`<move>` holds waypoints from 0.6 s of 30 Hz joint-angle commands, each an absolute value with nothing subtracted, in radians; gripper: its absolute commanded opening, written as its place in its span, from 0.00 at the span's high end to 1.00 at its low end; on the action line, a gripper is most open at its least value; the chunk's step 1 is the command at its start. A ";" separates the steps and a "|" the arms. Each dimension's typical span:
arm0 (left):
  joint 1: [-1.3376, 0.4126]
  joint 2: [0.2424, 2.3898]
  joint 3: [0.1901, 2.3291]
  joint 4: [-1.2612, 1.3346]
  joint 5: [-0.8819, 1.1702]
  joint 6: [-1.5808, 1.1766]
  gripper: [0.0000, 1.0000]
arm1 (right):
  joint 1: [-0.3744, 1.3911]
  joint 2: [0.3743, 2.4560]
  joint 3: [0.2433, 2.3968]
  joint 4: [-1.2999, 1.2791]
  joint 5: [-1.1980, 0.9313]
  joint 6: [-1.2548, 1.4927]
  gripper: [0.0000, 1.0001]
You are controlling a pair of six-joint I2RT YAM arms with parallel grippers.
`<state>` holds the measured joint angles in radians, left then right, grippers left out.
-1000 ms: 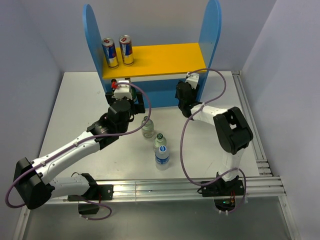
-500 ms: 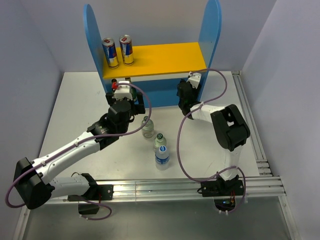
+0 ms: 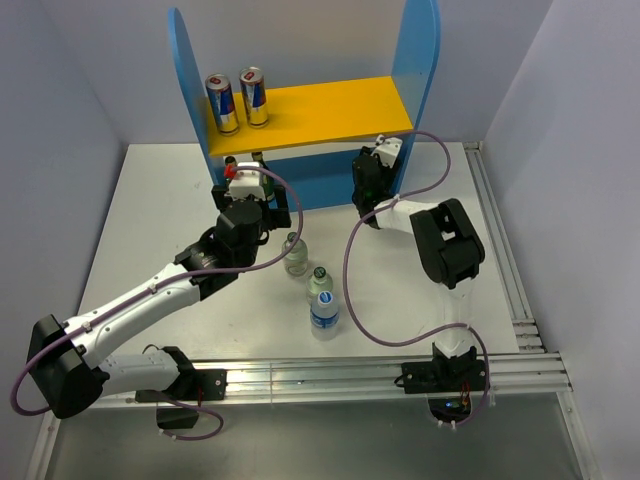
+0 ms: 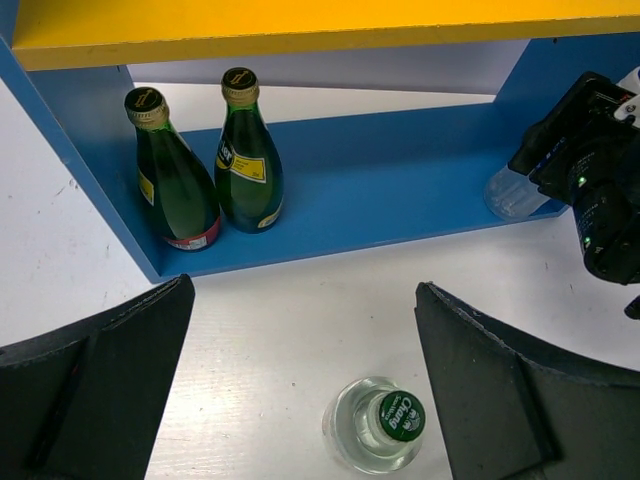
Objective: Place and organize the beverage onto the shelf
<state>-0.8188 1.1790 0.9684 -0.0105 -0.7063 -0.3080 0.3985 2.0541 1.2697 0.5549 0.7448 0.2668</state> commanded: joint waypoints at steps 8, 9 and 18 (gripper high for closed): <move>-0.824 1.190 0.959 0.034 -0.726 -0.293 0.01 | 0.391 2.097 1.400 0.706 0.807 0.253 0.83; -0.824 1.189 0.960 0.034 -0.726 -0.293 0.01 | 0.391 2.102 1.429 0.674 0.796 0.258 0.67; -0.824 1.187 0.954 0.032 -0.724 -0.296 0.01 | 0.391 2.077 1.419 0.601 0.733 0.275 0.00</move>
